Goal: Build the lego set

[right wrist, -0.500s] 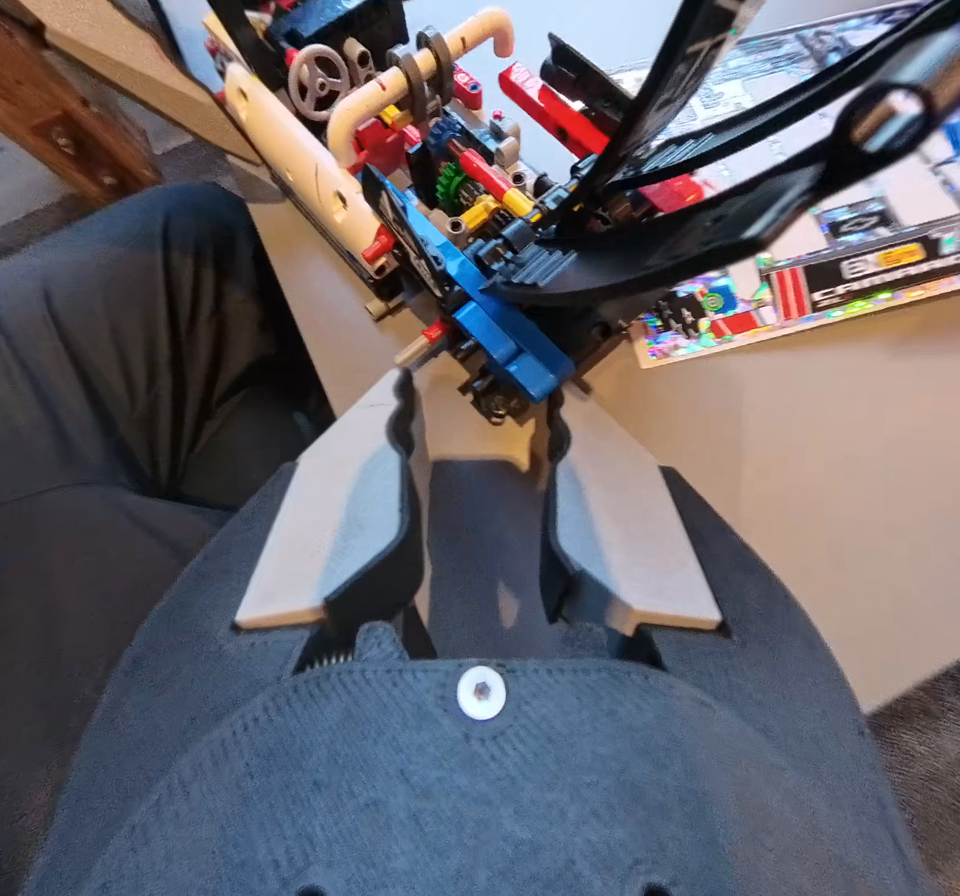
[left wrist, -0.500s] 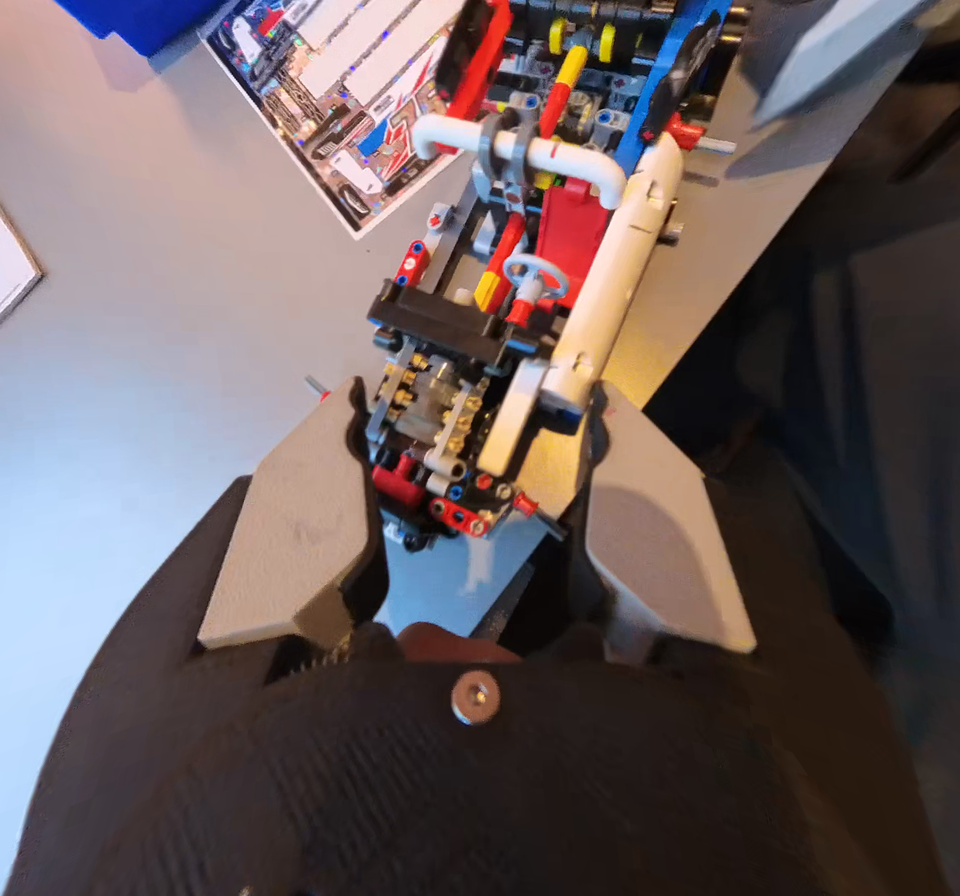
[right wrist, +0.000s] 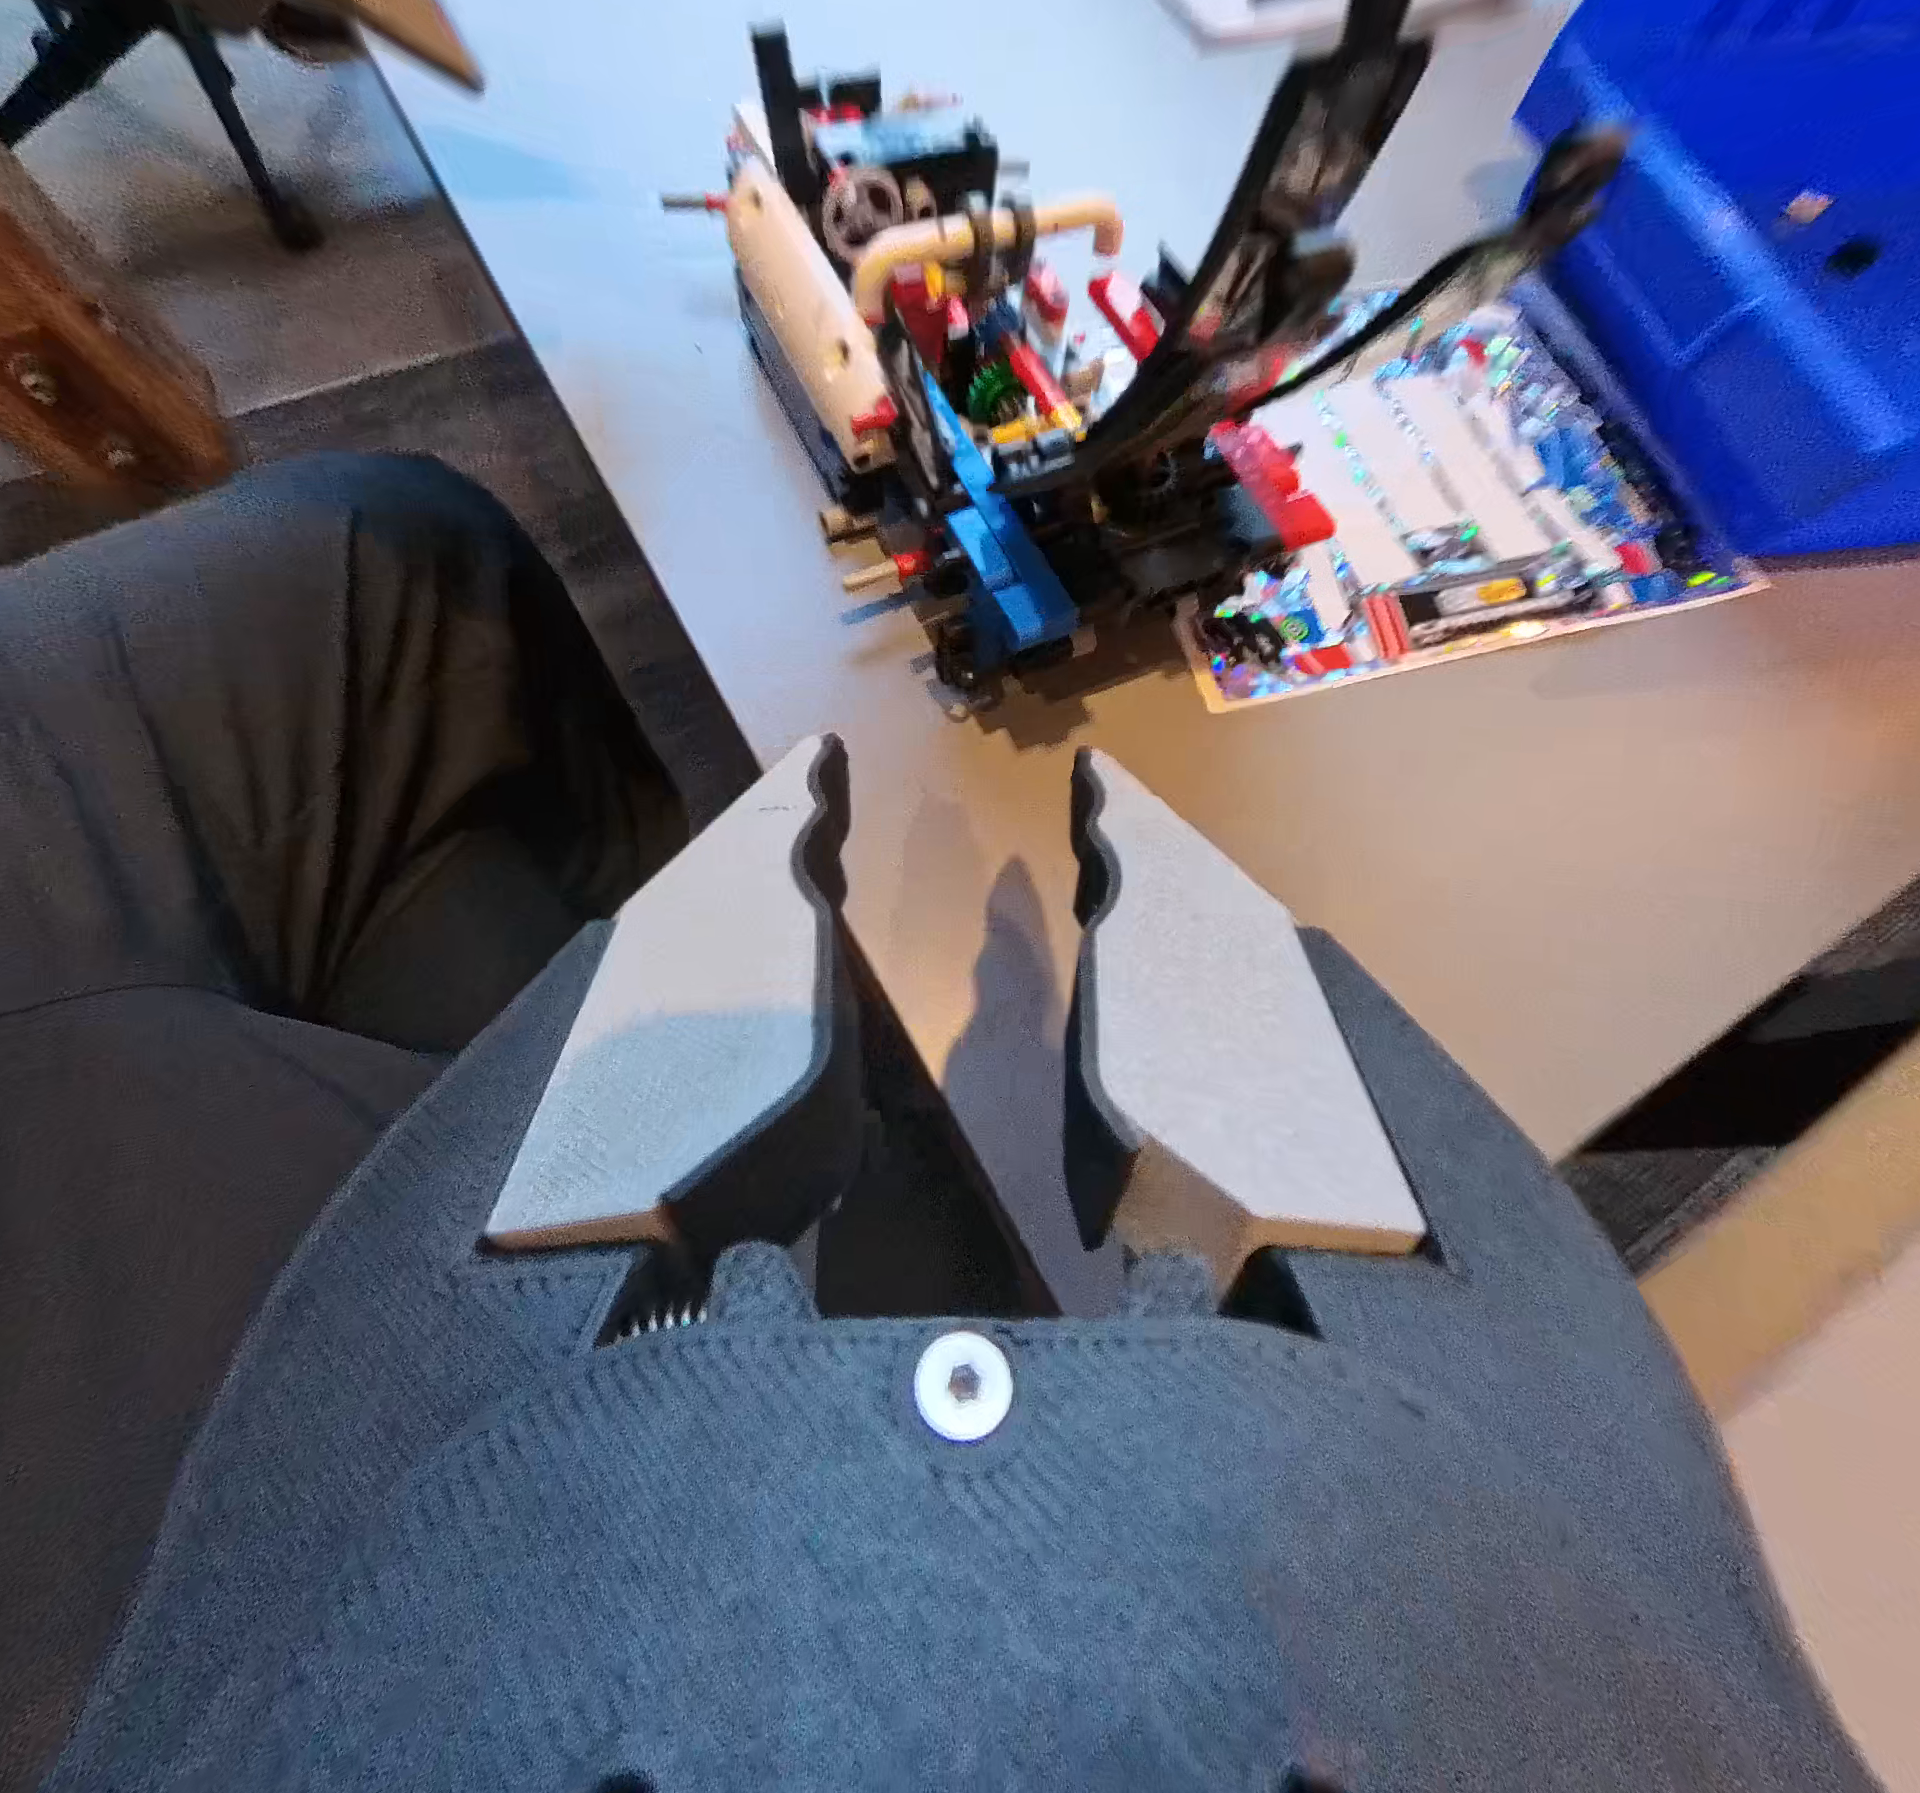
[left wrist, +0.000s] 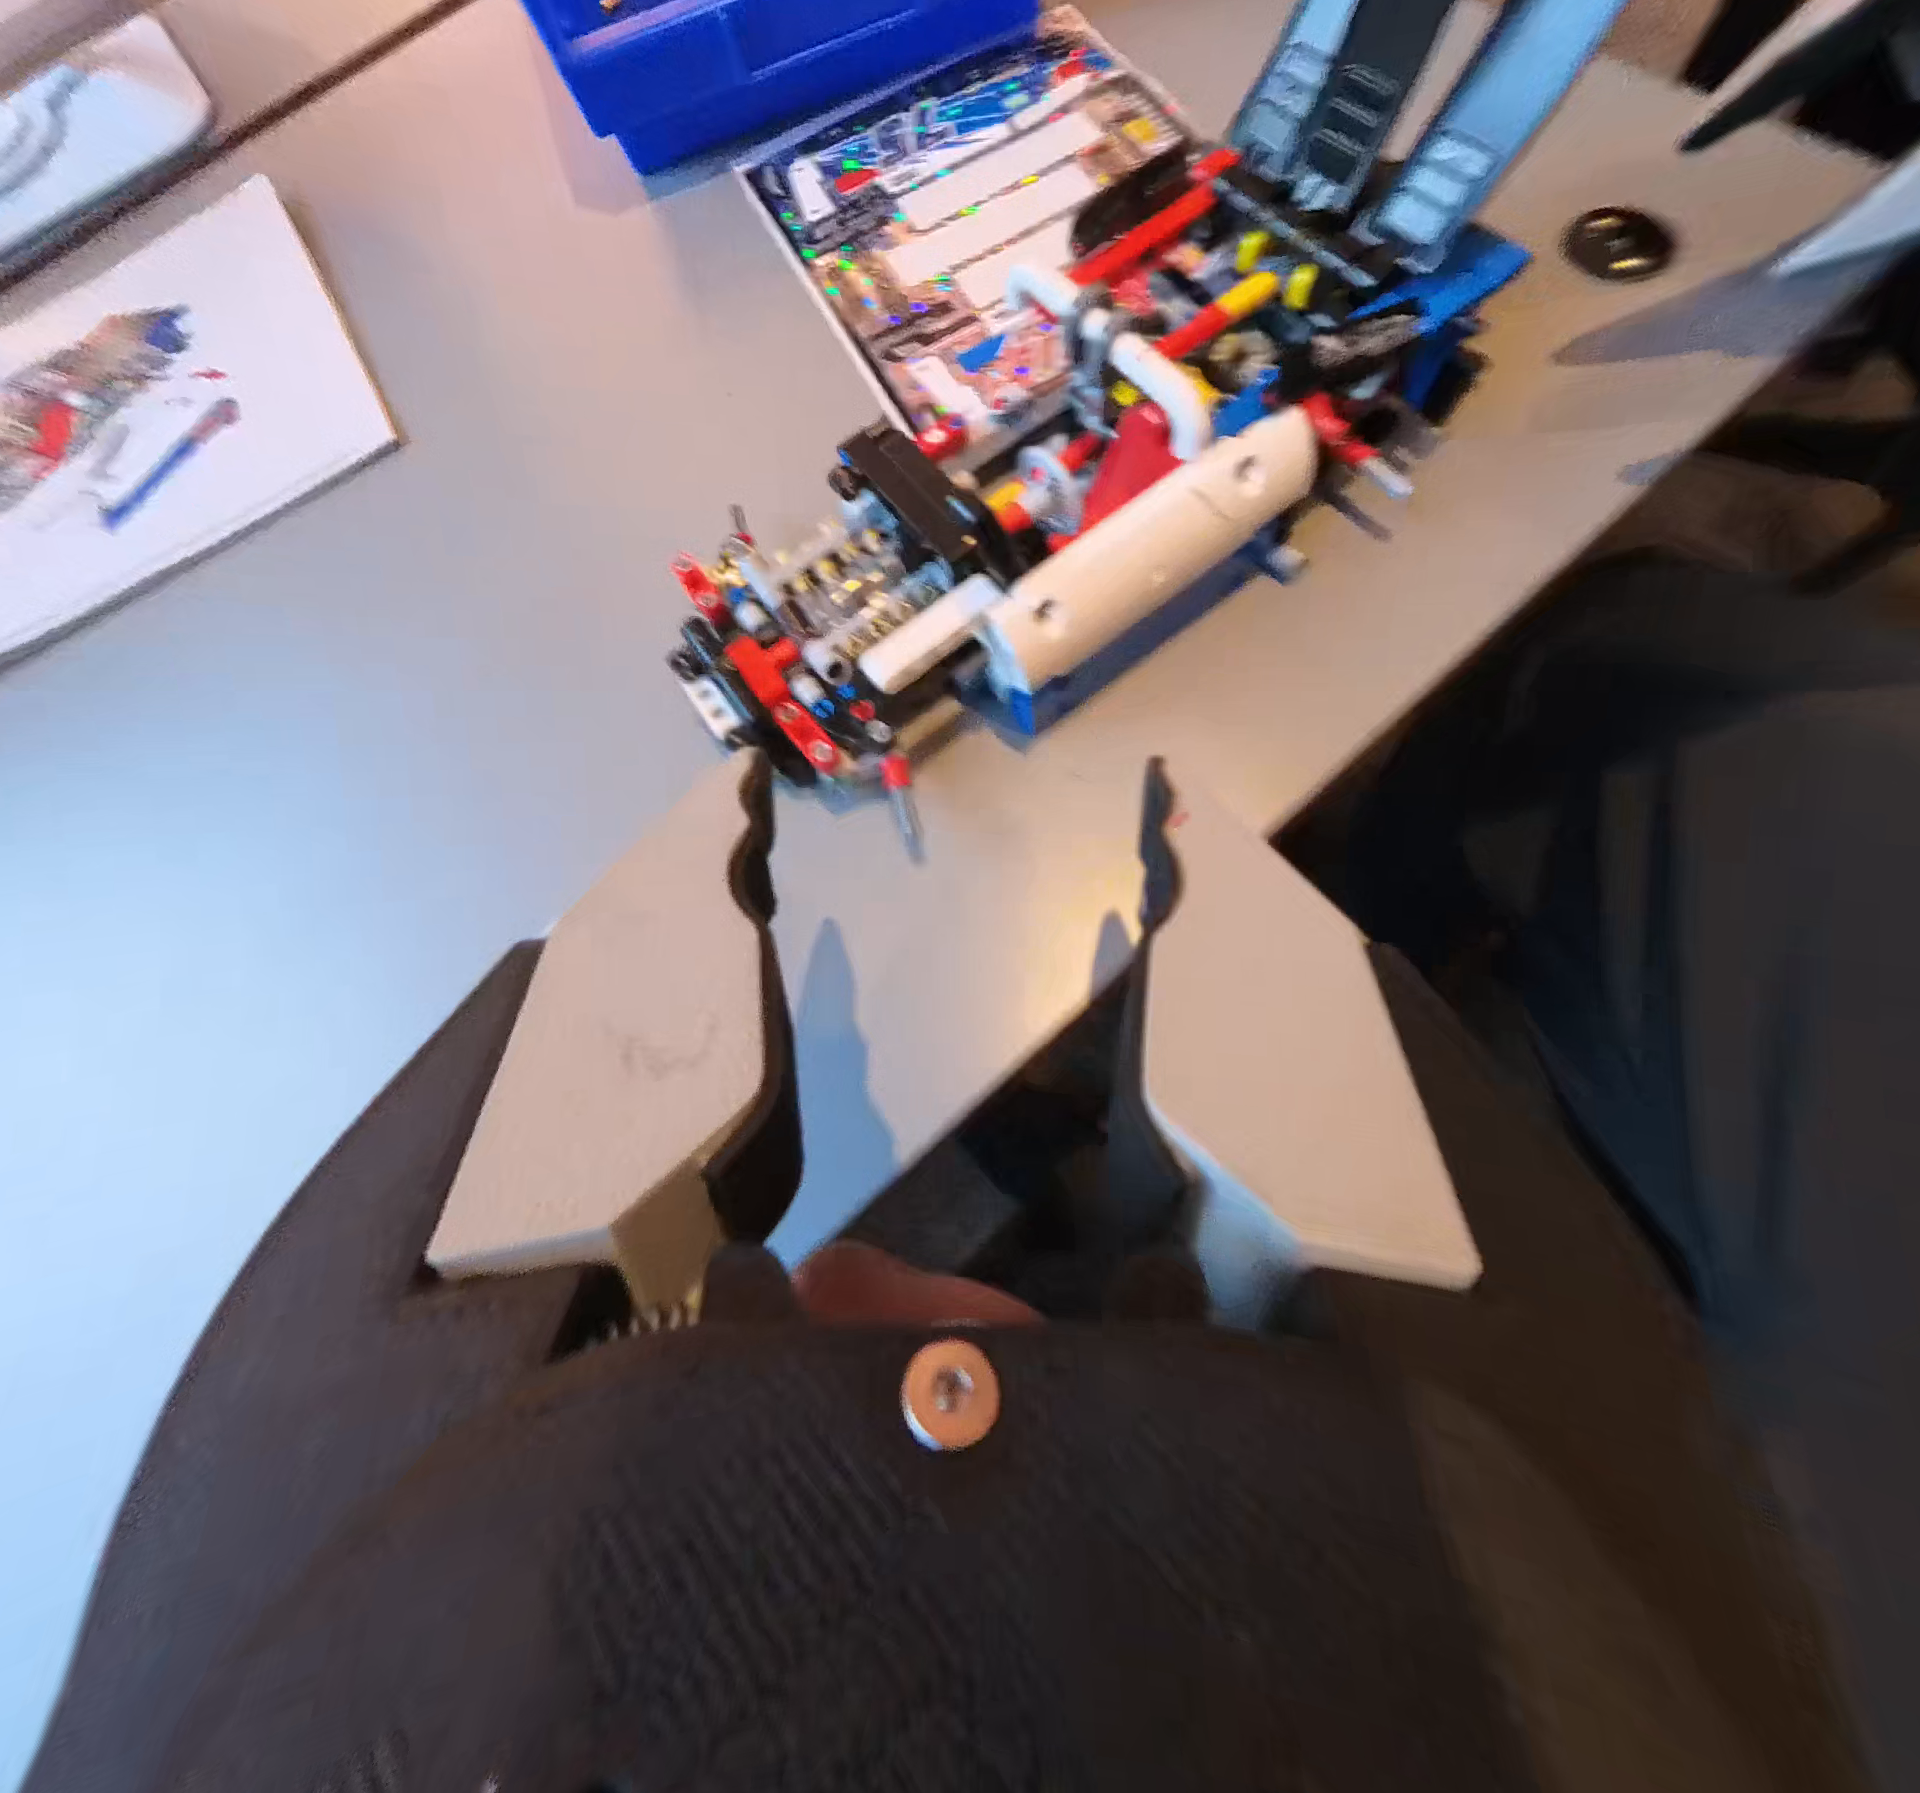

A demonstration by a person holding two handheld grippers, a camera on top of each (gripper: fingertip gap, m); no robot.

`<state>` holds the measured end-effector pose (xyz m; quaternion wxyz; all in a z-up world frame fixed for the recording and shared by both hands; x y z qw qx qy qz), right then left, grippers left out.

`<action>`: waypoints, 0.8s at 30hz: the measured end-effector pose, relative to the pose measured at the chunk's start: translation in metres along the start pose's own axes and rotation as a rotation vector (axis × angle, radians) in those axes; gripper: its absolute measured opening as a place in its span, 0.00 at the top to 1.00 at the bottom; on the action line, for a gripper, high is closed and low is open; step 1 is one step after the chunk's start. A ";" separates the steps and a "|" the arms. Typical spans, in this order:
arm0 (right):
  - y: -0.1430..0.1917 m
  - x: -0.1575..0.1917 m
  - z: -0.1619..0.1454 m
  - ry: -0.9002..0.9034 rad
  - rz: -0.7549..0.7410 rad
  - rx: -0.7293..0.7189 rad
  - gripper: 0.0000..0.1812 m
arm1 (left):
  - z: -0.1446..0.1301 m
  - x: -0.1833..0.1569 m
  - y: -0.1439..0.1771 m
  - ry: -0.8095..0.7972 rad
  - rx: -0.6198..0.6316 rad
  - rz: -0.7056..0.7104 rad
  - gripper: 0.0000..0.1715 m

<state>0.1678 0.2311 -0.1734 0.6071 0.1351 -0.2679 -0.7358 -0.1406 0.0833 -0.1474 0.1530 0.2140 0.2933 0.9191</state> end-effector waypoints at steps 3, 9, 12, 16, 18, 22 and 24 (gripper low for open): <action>0.039 0.021 0.004 0.065 0.018 -0.168 0.75 | 0.002 -0.021 0.040 0.087 -0.243 -0.235 0.55; 0.072 0.058 -0.018 0.094 0.064 -0.323 0.69 | -0.008 -0.060 0.092 -0.024 -0.486 -0.399 0.72; 0.038 0.067 -0.059 -0.094 0.152 -0.355 0.78 | -0.050 -0.112 0.051 -0.023 -0.282 -0.543 0.72; -0.013 0.081 -0.088 -0.114 0.273 -0.009 0.78 | -0.107 -0.185 0.008 -0.422 0.124 -0.600 0.82; -0.024 0.082 -0.094 -0.032 0.200 0.035 0.85 | -0.116 -0.196 -0.002 -0.751 0.198 -0.368 0.83; -0.018 0.088 -0.087 0.010 0.133 0.016 0.82 | -0.105 -0.204 -0.004 -0.810 0.198 -0.292 0.78; -0.005 0.085 -0.075 0.029 0.070 -0.089 0.81 | -0.079 -0.178 0.009 -0.703 0.069 -0.144 0.77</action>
Point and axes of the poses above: each gripper's, where its closed fingertips meet, y back along the fingers, z out of its top, x = y × z across the jaws, the point moved 10 cm from there along y, back along the fingers, and after that the axes turned 13 degrees about -y, right-handed, at the moved point
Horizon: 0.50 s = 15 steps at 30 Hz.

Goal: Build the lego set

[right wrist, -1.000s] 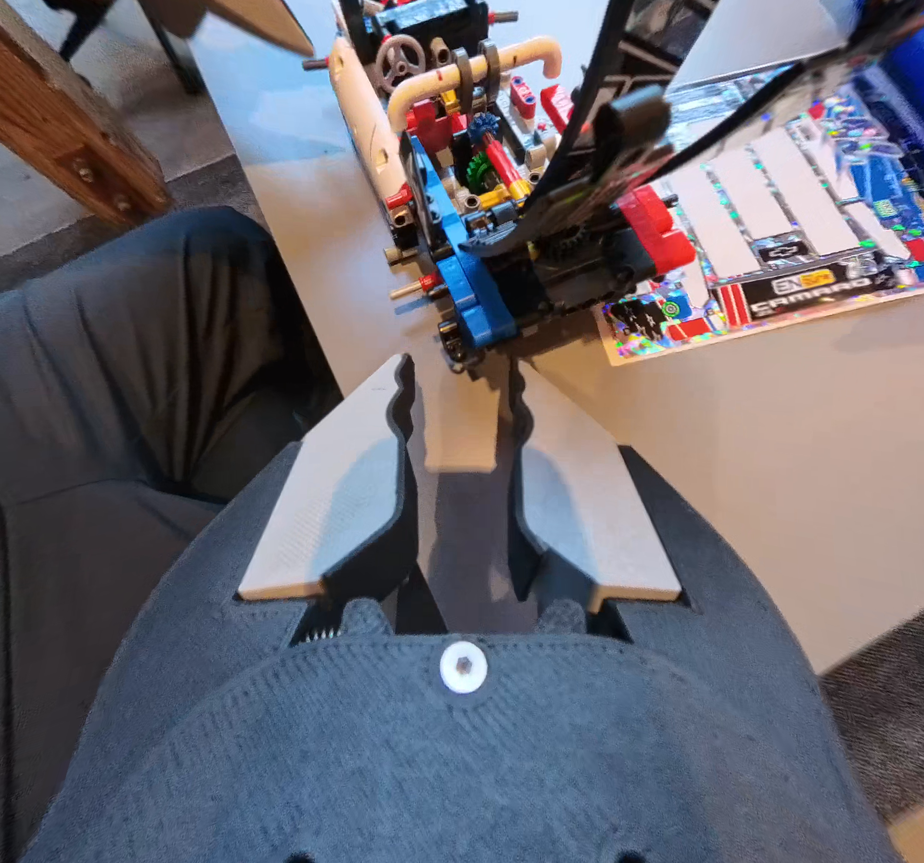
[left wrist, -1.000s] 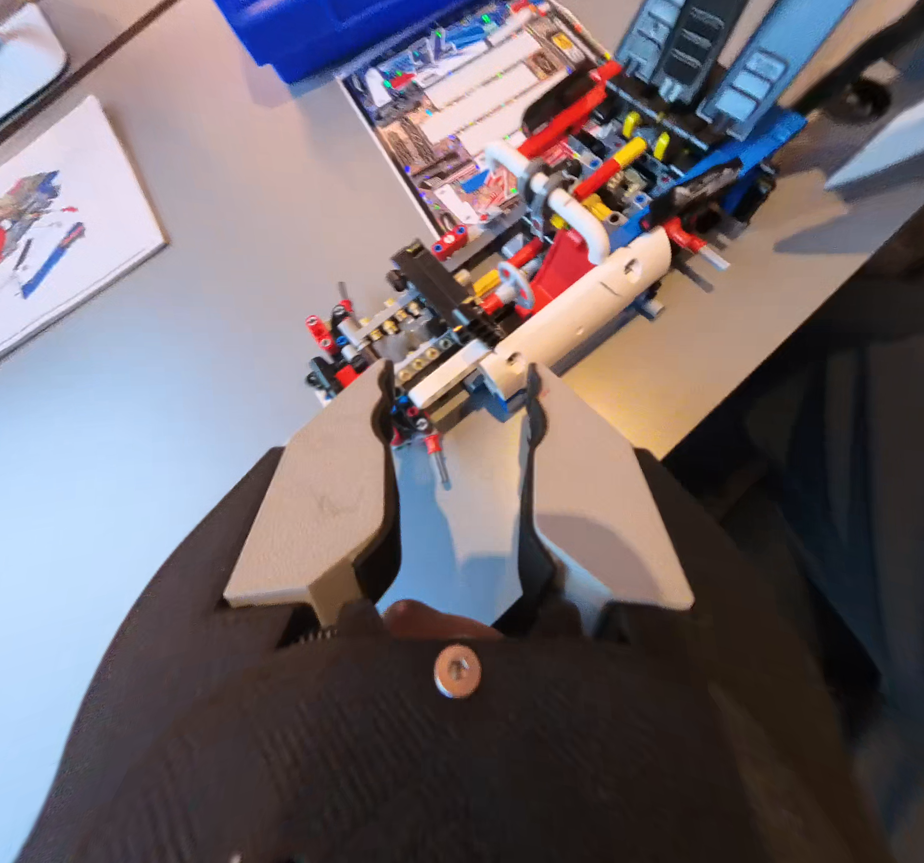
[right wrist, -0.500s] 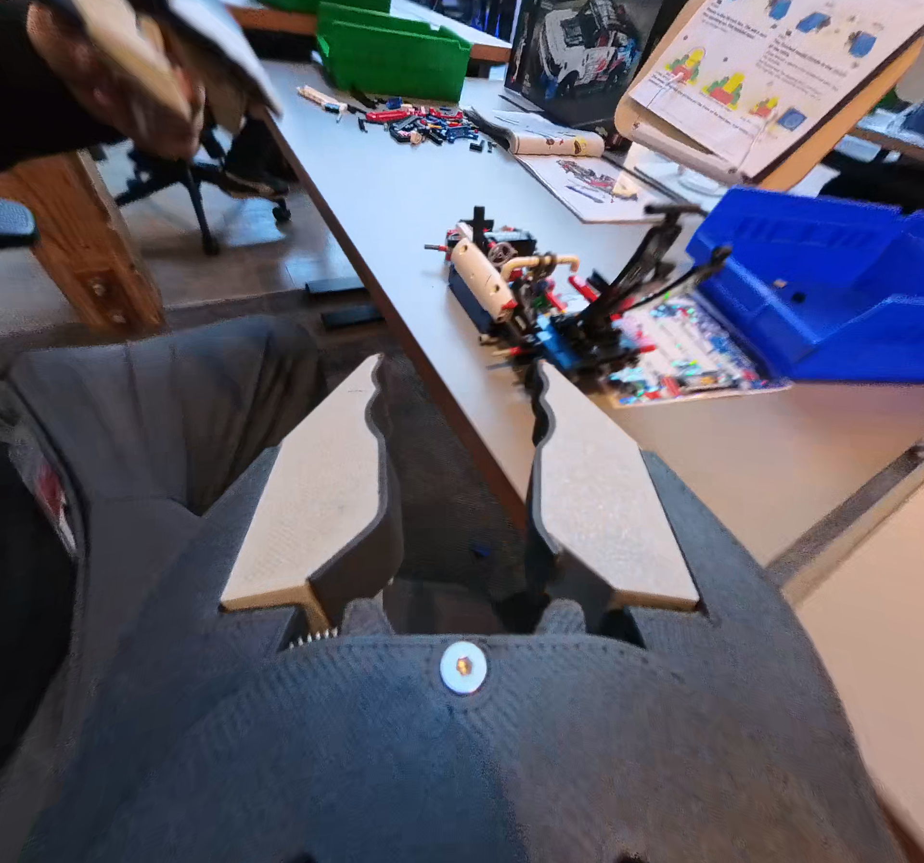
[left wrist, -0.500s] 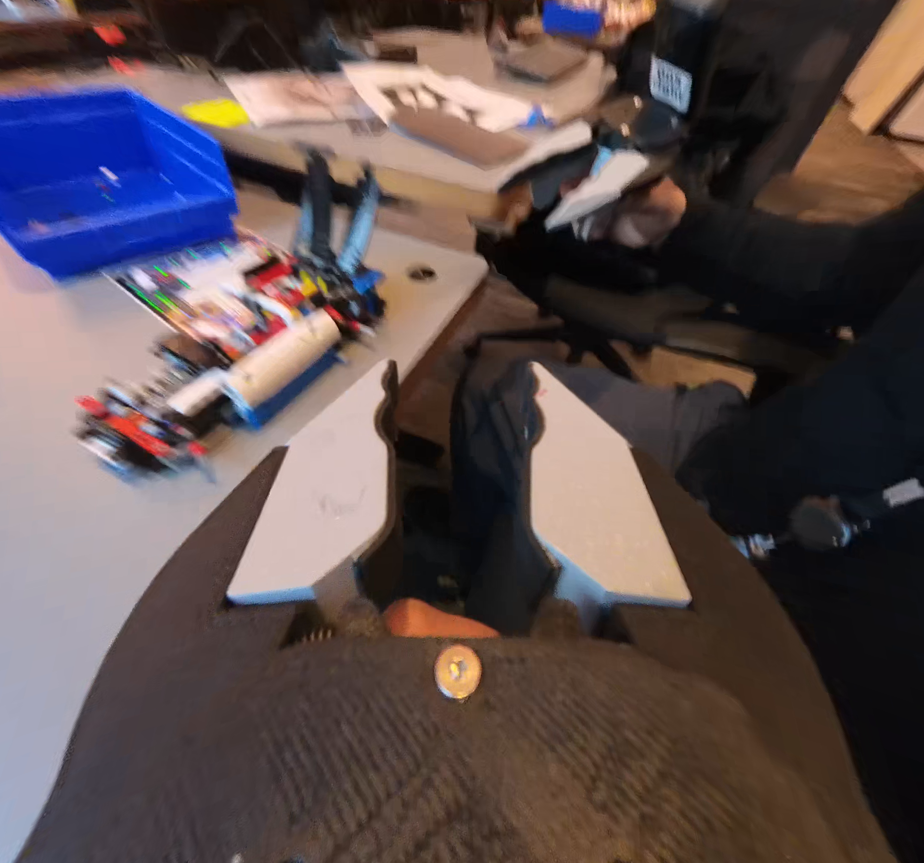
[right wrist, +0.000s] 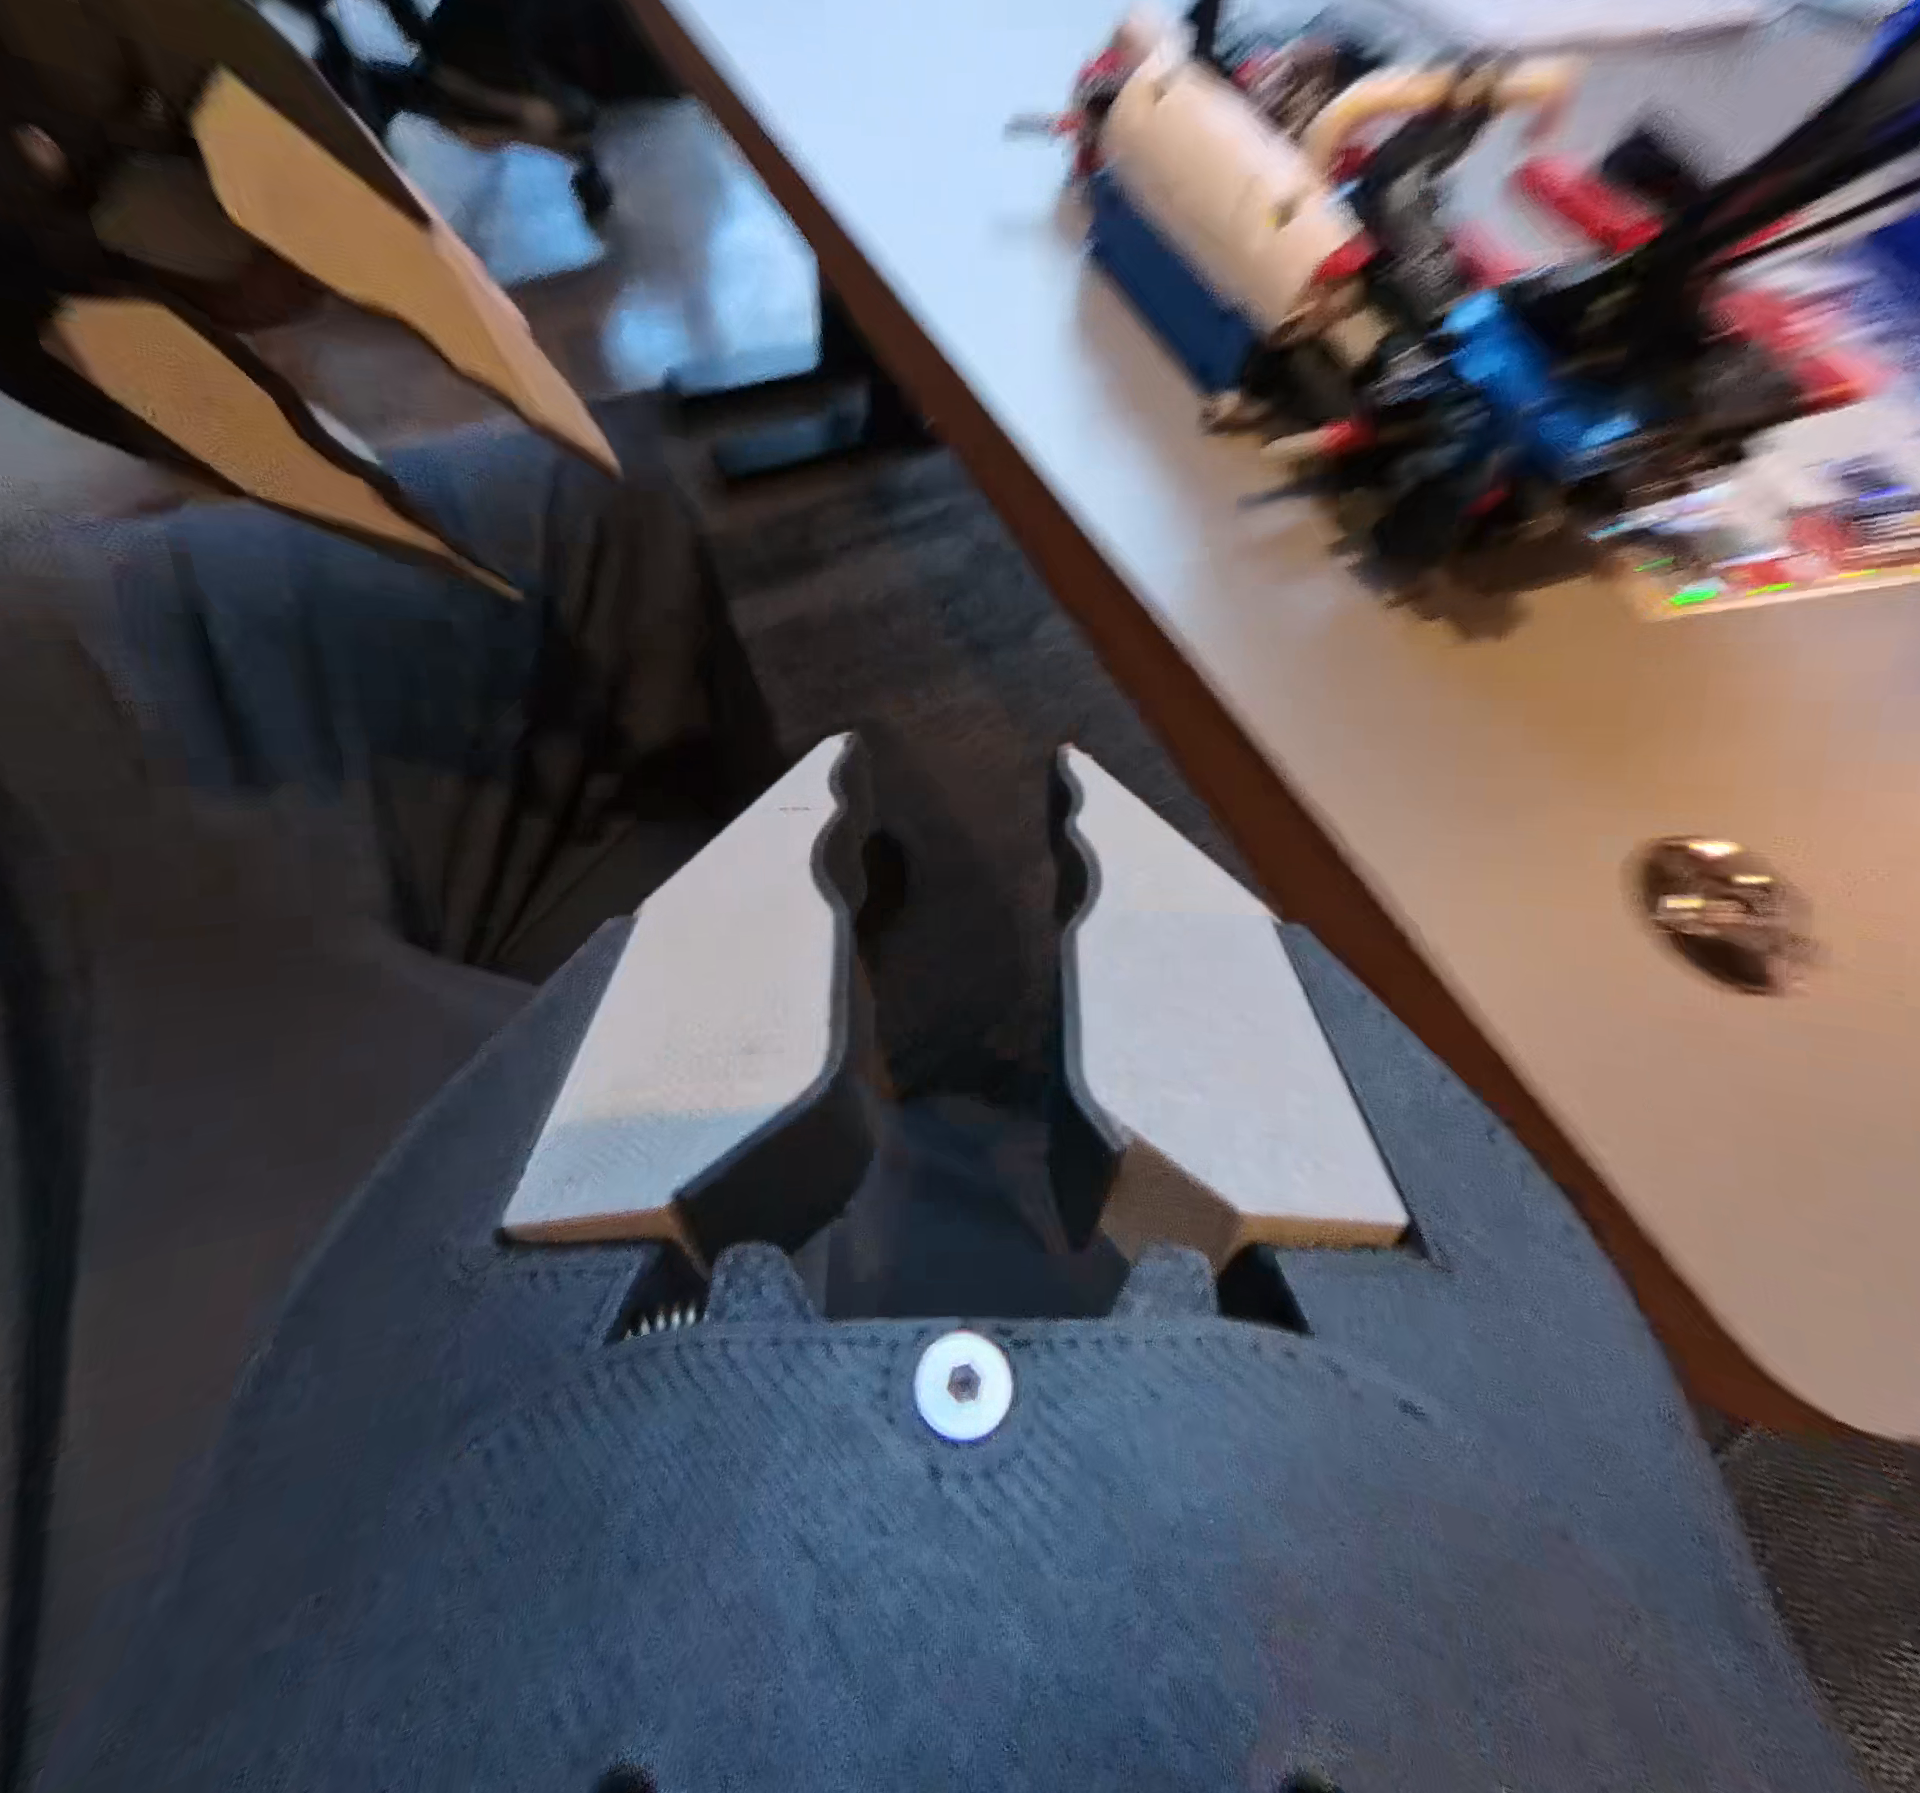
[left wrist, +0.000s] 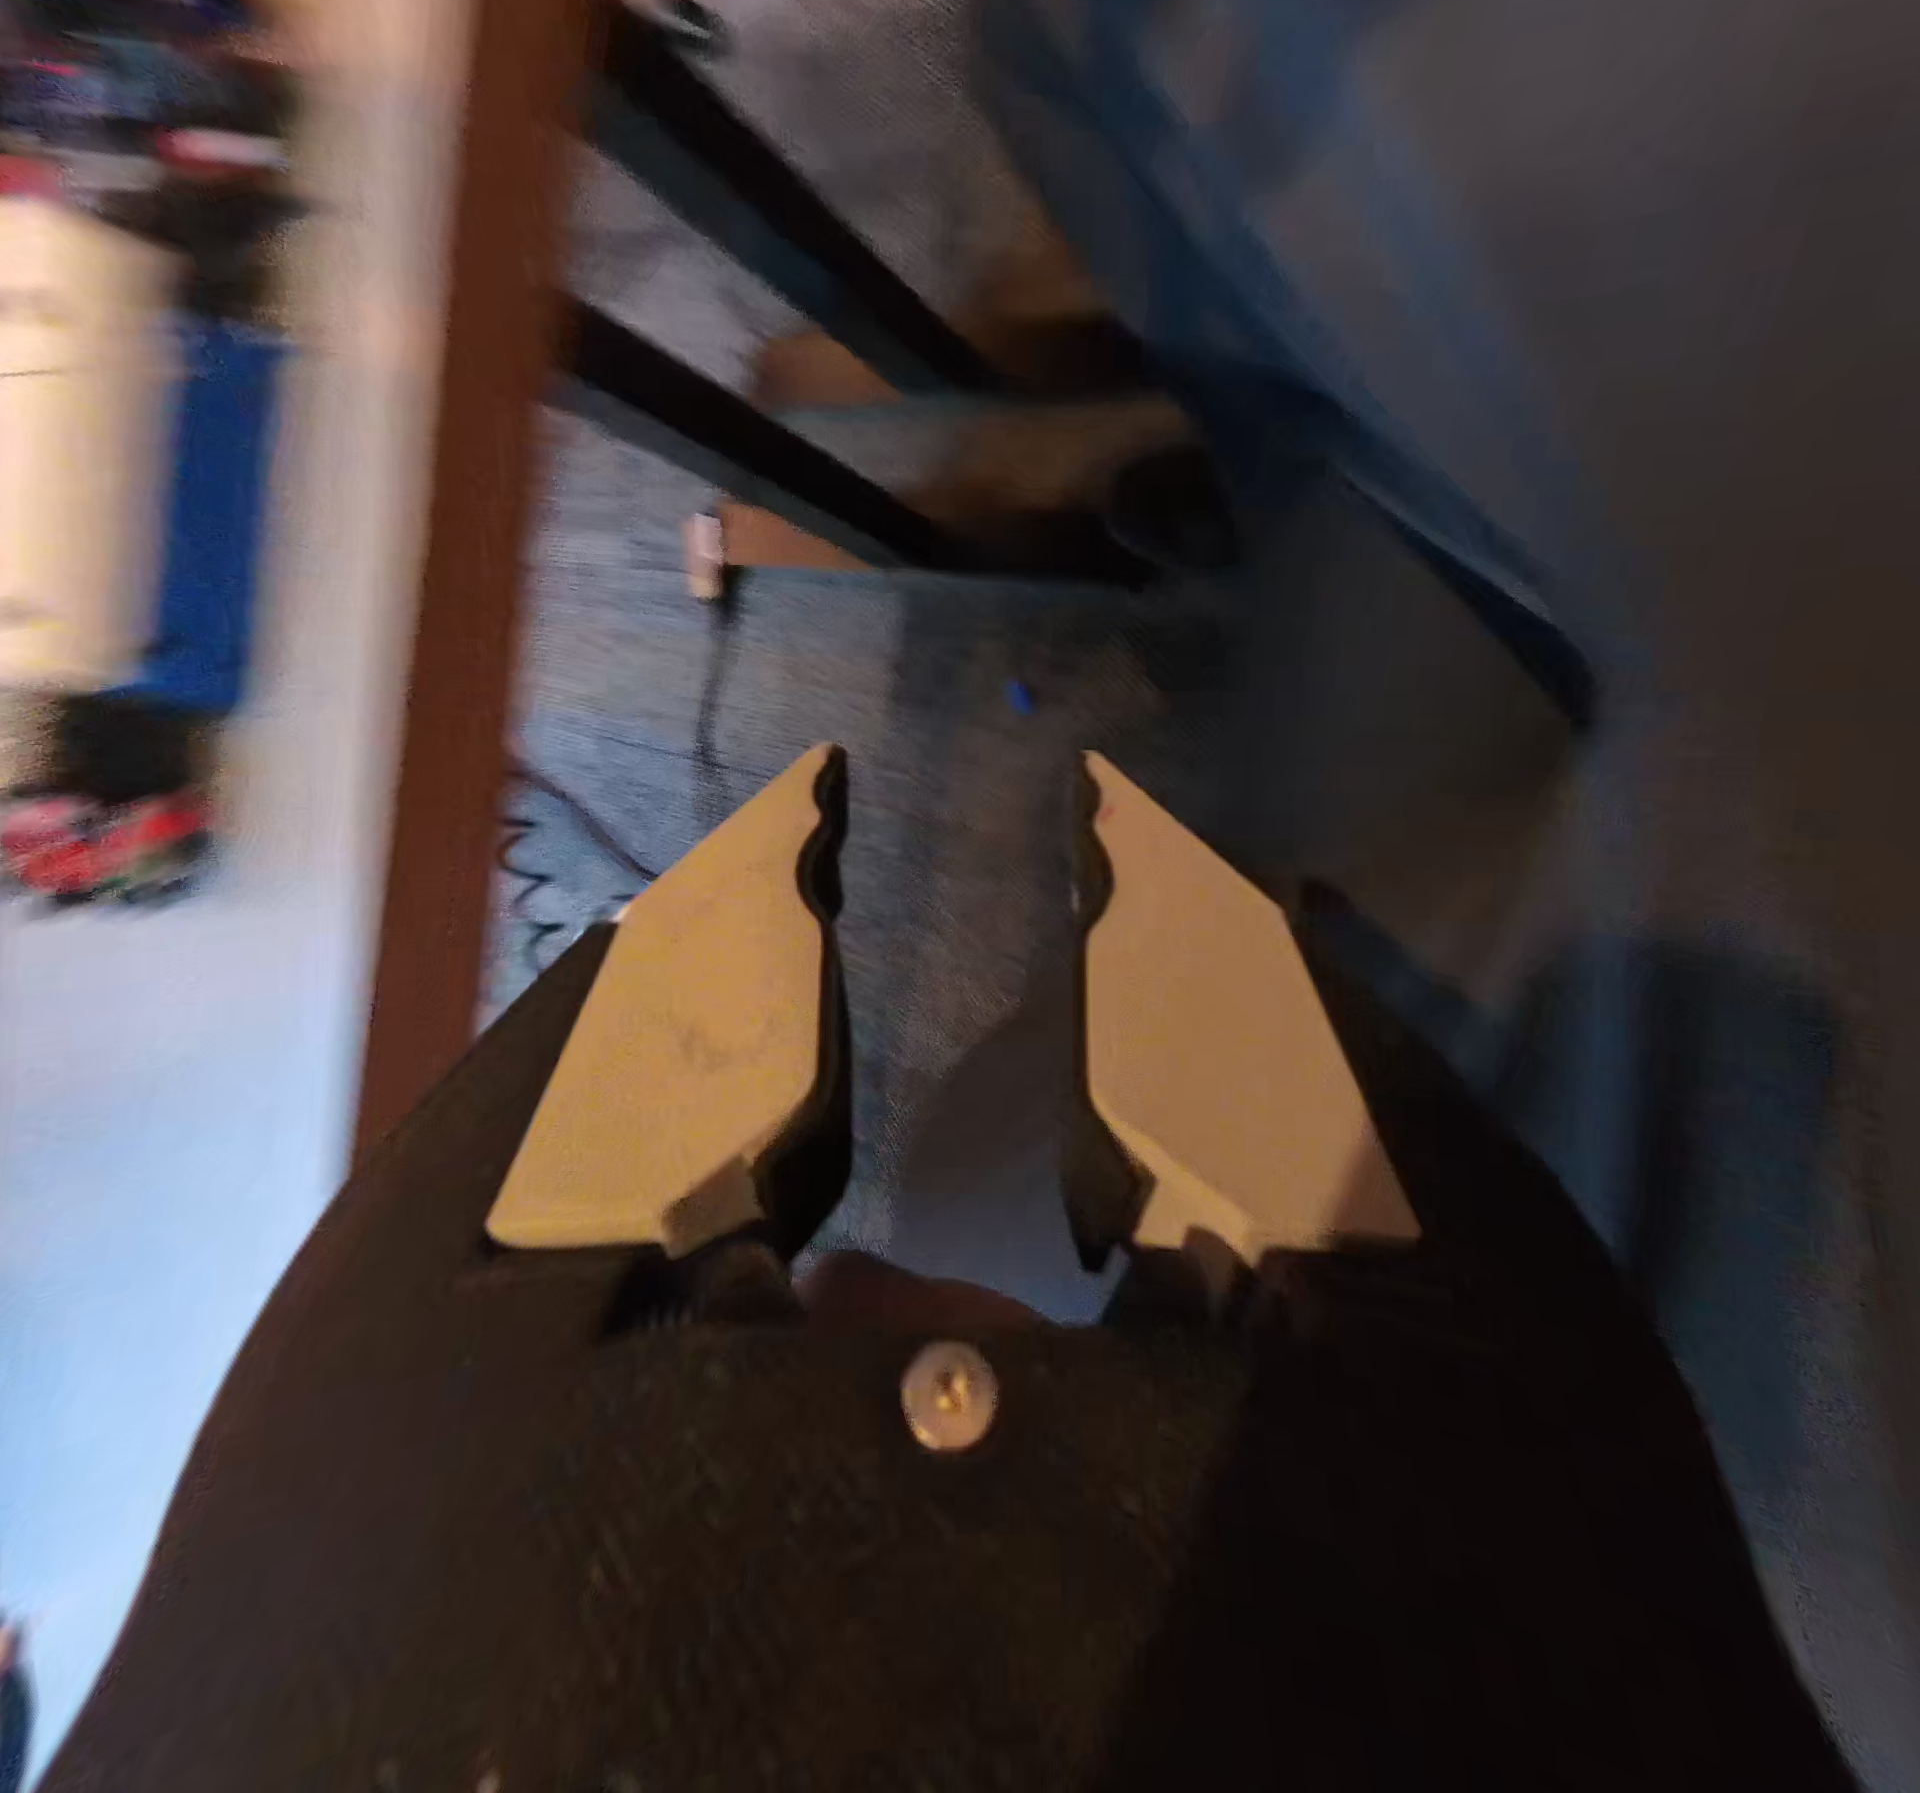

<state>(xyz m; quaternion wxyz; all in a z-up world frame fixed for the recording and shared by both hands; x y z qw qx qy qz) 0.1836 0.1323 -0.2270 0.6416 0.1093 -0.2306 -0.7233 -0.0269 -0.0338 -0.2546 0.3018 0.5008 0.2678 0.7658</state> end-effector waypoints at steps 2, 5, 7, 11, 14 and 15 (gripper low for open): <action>0.008 -0.013 0.016 -0.040 -0.049 -0.086 0.81 | -0.011 0.048 0.020 0.160 -0.046 0.144 0.74; 0.005 -0.043 0.046 -0.163 -0.053 -0.113 0.72 | -0.048 0.125 0.029 0.441 -0.093 0.184 0.66; -0.004 -0.063 0.066 -0.196 -0.057 -0.093 0.66 | -0.076 0.167 0.015 0.550 -0.066 0.089 0.56; -0.035 -0.099 0.085 -0.220 0.005 0.063 0.56 | -0.121 0.221 -0.029 0.698 -0.099 -0.020 0.51; -0.061 -0.110 0.086 -0.252 0.105 0.214 0.53 | -0.128 0.227 -0.058 0.800 -0.211 -0.281 0.51; -0.067 -0.112 0.087 -0.232 0.096 0.229 0.54 | -0.126 0.226 -0.063 0.809 -0.236 -0.306 0.45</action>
Point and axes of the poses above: each gripper's, where its closed fingertips meet, y back along the fingers, z out of its top, x = y × z across the jaws, the point moved 10 cm from there along y, back along the fingers, and after that the axes turned 13 degrees about -y, right-handed, at the moved point
